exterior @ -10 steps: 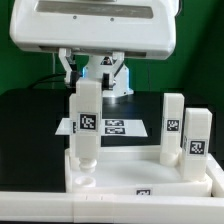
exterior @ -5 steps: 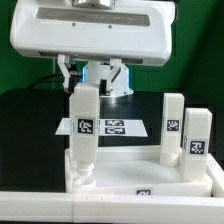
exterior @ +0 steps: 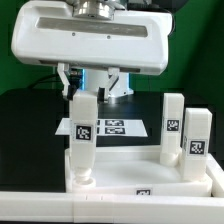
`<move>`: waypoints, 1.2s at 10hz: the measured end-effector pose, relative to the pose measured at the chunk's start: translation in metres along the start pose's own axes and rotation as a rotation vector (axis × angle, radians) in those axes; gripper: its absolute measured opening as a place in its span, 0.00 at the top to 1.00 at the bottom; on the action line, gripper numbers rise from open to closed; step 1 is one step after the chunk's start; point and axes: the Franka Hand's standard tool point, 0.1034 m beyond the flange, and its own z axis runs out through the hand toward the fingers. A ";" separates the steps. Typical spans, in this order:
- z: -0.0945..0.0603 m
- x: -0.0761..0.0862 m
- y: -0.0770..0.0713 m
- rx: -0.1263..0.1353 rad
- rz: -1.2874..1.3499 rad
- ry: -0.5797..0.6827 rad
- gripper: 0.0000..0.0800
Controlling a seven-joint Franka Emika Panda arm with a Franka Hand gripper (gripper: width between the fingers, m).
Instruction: Assemble desk
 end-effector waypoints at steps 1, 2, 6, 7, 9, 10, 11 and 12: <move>0.000 0.002 -0.001 0.000 -0.002 0.006 0.63; 0.000 0.004 0.001 -0.007 -0.004 0.024 0.63; 0.002 0.002 0.001 -0.007 -0.005 0.017 0.63; 0.002 0.002 0.000 -0.007 -0.006 0.018 0.63; 0.004 0.002 -0.001 -0.007 -0.008 0.017 0.63; 0.006 0.000 -0.002 -0.007 -0.010 0.013 0.63; 0.008 -0.002 -0.002 -0.008 -0.011 0.009 0.63; 0.009 -0.003 -0.002 -0.009 -0.012 0.006 0.63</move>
Offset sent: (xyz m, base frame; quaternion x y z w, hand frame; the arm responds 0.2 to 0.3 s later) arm 0.0015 0.0018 -0.0013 0.0029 0.0004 0.0035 1.0000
